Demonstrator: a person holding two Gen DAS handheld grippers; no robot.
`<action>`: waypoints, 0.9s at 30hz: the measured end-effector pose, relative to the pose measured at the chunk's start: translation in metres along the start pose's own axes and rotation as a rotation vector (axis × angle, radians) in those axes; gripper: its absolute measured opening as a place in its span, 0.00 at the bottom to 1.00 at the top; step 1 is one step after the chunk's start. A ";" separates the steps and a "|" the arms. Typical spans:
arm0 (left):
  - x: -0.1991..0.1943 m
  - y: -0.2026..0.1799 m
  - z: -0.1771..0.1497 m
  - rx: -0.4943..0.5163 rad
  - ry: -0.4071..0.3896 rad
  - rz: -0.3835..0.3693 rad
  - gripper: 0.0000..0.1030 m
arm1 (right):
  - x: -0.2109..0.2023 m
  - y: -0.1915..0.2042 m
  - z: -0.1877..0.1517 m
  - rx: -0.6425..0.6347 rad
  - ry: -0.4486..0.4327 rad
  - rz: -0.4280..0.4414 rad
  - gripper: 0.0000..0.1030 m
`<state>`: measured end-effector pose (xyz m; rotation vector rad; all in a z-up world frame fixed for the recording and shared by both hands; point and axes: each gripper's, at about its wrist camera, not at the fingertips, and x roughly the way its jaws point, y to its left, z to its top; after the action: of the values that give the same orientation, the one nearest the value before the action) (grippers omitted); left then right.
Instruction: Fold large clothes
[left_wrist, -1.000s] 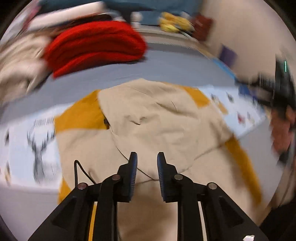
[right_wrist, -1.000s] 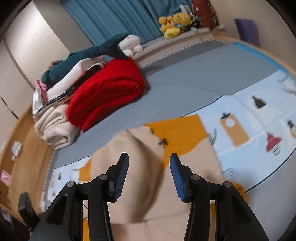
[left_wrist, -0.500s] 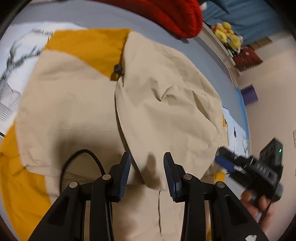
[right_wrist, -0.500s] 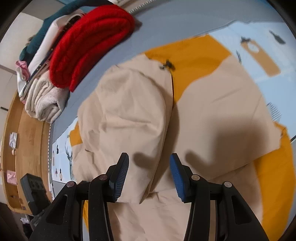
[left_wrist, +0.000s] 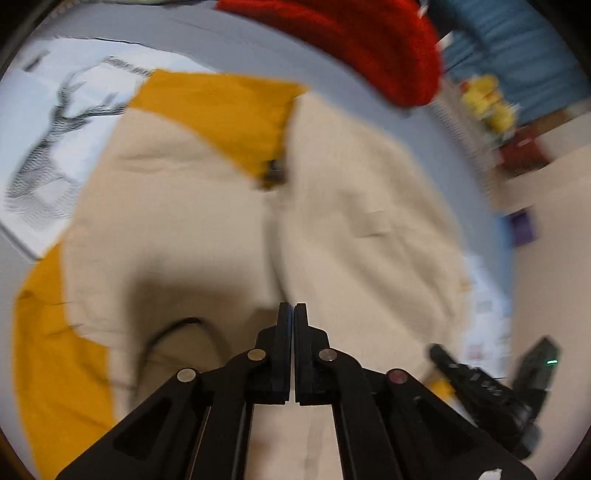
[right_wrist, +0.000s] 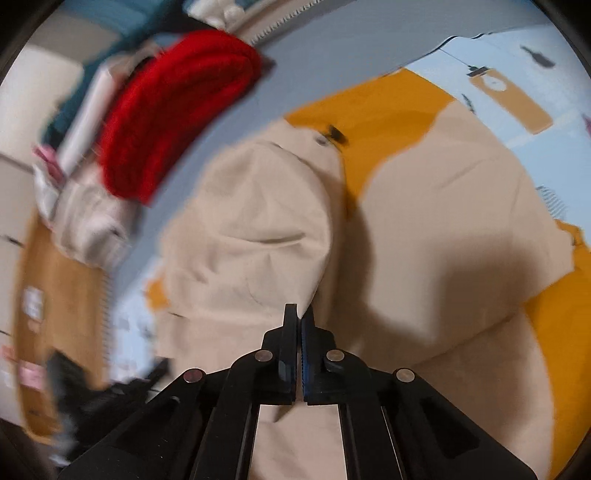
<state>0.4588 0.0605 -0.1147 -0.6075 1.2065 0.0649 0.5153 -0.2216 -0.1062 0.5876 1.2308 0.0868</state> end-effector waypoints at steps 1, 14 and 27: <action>0.009 0.006 -0.002 -0.012 0.025 0.049 0.00 | 0.011 -0.006 -0.004 0.018 0.032 -0.033 0.02; -0.026 -0.055 -0.018 0.297 -0.182 0.209 0.22 | -0.067 0.038 -0.008 -0.165 -0.430 -0.303 0.34; 0.038 -0.046 -0.028 0.329 0.098 0.188 0.23 | 0.026 0.027 -0.020 -0.294 0.036 -0.203 0.37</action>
<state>0.4658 -0.0009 -0.1356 -0.2113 1.3320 -0.0058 0.5125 -0.1814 -0.1199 0.2053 1.2770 0.1061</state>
